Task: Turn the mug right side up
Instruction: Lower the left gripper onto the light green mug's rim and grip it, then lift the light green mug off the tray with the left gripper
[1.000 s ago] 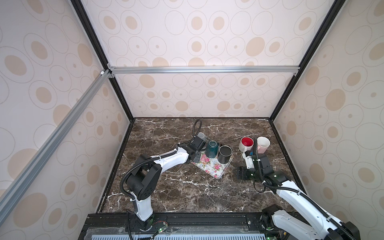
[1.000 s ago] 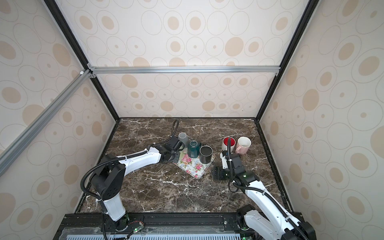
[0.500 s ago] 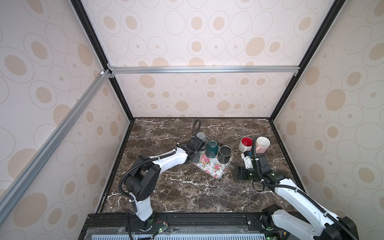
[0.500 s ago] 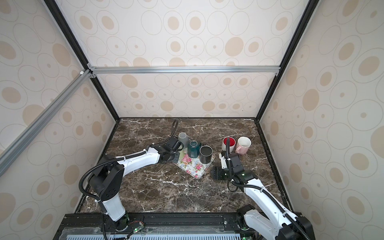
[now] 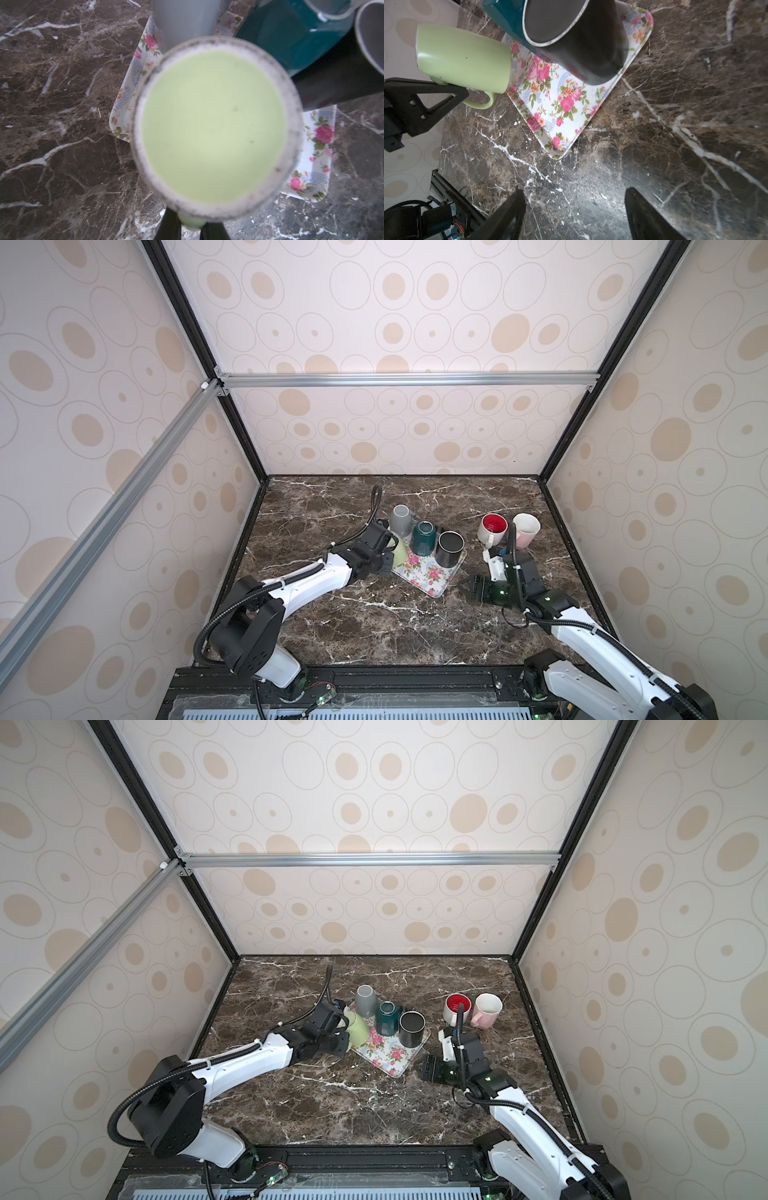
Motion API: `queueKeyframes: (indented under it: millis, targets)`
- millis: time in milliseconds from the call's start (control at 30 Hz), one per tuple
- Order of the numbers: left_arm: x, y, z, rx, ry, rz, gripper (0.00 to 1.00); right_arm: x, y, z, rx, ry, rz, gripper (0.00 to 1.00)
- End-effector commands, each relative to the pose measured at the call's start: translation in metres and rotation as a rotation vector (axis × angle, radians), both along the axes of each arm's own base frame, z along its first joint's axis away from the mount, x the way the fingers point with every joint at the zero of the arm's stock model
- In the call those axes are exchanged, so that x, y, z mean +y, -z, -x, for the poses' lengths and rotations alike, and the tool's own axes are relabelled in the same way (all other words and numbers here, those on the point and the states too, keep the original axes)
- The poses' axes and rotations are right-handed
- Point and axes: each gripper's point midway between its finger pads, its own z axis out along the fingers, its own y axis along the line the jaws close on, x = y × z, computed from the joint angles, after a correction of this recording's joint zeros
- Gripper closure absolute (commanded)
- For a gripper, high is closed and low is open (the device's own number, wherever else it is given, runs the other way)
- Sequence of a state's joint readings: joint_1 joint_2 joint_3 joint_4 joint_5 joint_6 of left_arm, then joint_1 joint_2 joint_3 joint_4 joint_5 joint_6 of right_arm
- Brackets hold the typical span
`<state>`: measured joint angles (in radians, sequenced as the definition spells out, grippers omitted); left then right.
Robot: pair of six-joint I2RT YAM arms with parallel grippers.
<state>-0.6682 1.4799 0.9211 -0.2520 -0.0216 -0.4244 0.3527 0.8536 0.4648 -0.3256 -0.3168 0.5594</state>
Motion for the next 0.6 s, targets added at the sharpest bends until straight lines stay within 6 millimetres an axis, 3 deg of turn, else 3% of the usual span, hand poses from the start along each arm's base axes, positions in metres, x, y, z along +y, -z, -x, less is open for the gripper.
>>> queueKeyframes:
  millis: [0, 267, 567]
  targets:
    - [-0.021, -0.045, -0.016, -0.129, 0.026, 0.169, 1.00, -0.004, -0.001, 0.003, 0.008, 0.054, -0.023, 0.22]
    - [-0.037, -0.064, -0.018, -0.181, 0.022, 0.368, 1.00, -0.003, -0.009, -0.001, -0.062, 0.102, -0.107, 0.22]
    - [-0.053, -0.084, -0.017, -0.214, 0.053, 0.518, 1.00, 0.018, -0.016, -0.006, -0.024, 0.077, -0.242, 0.22]
